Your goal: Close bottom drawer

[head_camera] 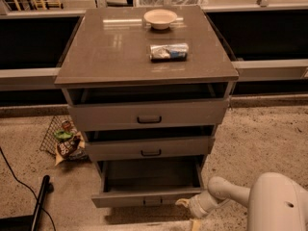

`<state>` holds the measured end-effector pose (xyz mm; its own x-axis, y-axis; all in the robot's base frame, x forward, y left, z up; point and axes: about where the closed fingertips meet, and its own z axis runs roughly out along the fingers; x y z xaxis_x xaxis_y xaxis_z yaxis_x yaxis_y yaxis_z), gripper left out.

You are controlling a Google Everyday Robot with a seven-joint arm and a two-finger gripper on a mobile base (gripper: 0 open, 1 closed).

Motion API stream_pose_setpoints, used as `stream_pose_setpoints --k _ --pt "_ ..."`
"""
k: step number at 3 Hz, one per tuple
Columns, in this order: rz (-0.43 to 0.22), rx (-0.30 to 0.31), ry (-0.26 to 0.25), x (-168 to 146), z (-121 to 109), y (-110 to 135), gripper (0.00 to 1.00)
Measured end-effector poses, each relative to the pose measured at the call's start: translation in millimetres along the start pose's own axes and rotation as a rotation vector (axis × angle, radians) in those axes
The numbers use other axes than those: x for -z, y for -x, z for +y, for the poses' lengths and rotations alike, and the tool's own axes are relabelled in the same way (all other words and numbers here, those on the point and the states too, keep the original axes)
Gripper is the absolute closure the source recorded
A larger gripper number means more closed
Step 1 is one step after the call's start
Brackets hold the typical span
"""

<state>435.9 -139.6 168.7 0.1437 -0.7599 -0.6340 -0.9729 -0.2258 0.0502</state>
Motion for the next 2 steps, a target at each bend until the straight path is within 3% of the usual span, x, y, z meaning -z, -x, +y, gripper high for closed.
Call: stream_pose_setpoints --k 1,2 --pt "-0.018 -0.009 -0.045 0 -21 -4 0.42" --pt "-0.017 -0.039 -0.135 6 -52 -10 0.72"
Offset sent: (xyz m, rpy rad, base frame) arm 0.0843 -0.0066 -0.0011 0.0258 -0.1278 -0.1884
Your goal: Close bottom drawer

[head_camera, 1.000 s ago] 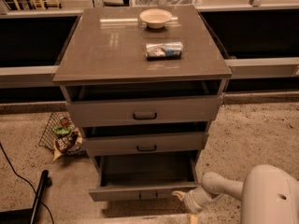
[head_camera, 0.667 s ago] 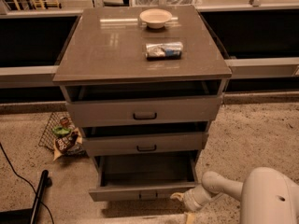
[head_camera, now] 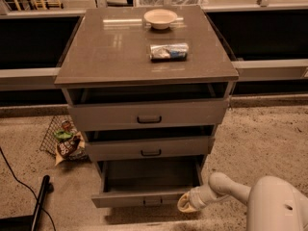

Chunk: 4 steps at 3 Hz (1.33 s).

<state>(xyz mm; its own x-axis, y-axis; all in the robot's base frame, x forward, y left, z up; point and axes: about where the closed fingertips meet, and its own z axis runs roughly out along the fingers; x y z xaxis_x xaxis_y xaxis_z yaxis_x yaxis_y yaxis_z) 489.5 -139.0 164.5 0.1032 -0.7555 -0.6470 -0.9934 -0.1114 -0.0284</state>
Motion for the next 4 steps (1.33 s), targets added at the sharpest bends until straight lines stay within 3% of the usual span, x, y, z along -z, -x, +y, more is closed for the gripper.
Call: stream_pose_setpoints --k 1,2,3,4 --pt "0.001 -0.02 -0.064 1.9 -23.7 -4.4 0.96" --pt "0.002 -0.02 -0.065 1.9 -24.1 -4.5 0.0" --pt "0.002 -0.02 -0.065 1.9 -24.1 -4.5 0.0" --pt "-0.013 -0.035 -0.063 -3.8 -31.7 -4.8 0.18"
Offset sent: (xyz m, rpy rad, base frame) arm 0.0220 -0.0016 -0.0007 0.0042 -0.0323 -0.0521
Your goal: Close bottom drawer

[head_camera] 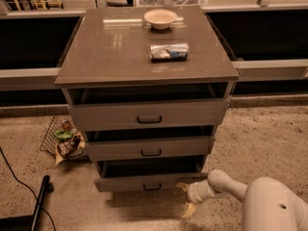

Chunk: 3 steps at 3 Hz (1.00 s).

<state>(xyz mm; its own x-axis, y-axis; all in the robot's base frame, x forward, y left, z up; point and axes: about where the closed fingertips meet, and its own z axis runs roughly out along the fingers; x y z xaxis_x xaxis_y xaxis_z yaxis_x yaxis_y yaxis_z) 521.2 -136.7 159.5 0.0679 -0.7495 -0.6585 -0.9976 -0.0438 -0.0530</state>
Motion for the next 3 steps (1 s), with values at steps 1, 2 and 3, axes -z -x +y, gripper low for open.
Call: stream_pose_setpoints --k 1,2,3 --pt "-0.005 -0.012 -0.011 -5 -21 -4 0.41" --pt "0.013 -0.03 -0.05 -3 -49 -11 0.64" --pt "0.029 -0.033 -0.107 7 -68 -11 0.61"
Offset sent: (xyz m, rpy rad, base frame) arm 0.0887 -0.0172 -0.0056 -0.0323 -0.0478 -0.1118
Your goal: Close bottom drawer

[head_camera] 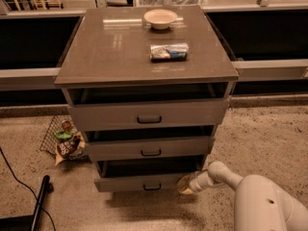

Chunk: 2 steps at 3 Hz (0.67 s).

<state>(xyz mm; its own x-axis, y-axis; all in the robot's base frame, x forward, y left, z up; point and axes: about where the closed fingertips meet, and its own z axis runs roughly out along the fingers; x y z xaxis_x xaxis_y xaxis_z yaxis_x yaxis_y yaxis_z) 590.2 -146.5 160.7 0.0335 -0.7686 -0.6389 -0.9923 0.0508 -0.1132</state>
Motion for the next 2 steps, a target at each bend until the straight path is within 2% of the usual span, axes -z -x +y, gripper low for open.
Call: stream_pose_setpoints --k 2 --pt "0.001 0.0 -0.002 -0.5 -0.5 -0.1 0.14"
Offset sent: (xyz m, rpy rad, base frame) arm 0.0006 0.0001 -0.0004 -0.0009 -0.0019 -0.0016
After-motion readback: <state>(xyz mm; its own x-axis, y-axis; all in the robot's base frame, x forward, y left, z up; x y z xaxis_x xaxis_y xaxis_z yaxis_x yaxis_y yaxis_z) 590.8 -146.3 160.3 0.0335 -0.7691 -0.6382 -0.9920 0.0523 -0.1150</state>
